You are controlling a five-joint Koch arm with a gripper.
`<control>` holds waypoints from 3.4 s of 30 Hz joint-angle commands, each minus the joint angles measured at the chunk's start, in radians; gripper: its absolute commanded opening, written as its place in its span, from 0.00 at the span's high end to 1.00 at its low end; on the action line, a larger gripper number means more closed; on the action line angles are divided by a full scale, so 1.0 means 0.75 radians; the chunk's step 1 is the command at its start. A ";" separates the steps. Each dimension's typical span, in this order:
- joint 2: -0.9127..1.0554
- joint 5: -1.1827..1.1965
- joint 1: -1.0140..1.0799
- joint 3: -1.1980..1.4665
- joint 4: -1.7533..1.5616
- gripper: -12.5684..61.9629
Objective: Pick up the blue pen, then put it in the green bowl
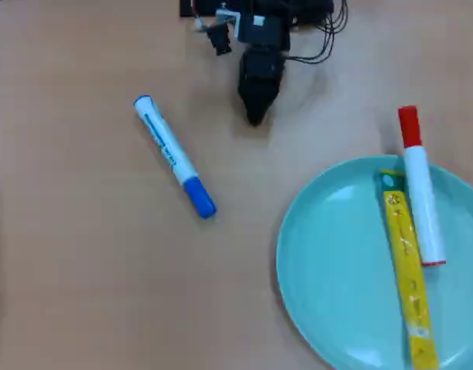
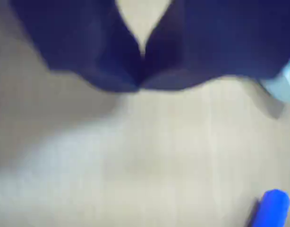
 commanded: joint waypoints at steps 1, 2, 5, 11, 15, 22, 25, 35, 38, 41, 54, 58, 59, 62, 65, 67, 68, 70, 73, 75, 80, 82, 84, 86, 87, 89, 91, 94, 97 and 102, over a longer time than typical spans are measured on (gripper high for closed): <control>0.121 0.012 -0.016 0.049 0.286 0.93; 0.123 0.012 -0.014 0.049 0.286 0.93; 0.121 0.012 -0.016 0.049 0.286 0.93; 0.121 0.012 -0.016 0.049 0.286 0.93; 0.123 0.012 -0.016 0.047 0.286 0.93; 0.121 0.006 -0.014 0.049 0.288 0.93; 0.123 0.006 -0.012 0.049 0.288 0.93; 0.125 0.000 -0.022 0.043 0.342 0.93; 0.125 -0.002 -0.049 0.004 0.352 0.93; 0.125 -0.004 -0.121 -0.067 0.430 0.93; 0.121 -0.247 -0.331 -0.710 1.229 0.93; 0.112 -0.247 -0.380 -1.006 1.538 0.93; 0.110 -0.243 -0.391 -1.072 1.599 0.93; 0.106 -0.229 -0.407 -1.233 1.757 0.93; 0.100 -0.137 -0.407 -1.331 1.812 0.93; 0.098 0.025 -0.395 -1.381 1.810 0.93; 0.098 0.127 -0.393 -1.409 1.816 0.93; 0.094 0.344 -0.372 -1.452 1.818 0.93; 0.094 0.618 -0.290 -1.501 1.816 0.93; 0.094 0.747 -0.235 -1.526 1.812 0.92; 0.092 0.783 -0.086 -1.606 1.826 0.81; 0.080 0.783 -0.051 -1.661 1.855 0.80; 0.020 0.777 -0.016 -1.722 1.906 0.80; -0.074 0.761 0.059 -1.814 1.984 0.79; -0.133 0.749 0.098 -1.869 2.037 0.79; -0.282 0.720 0.157 -2.000 2.160 0.79; -0.440 0.677 0.207 -2.141 2.283 0.79; -0.650 0.595 0.274 -2.352 2.452 0.79; -0.787 0.532 0.313 -2.495 2.546 0.77; -0.914 0.470 0.380 -2.589 2.614 0.64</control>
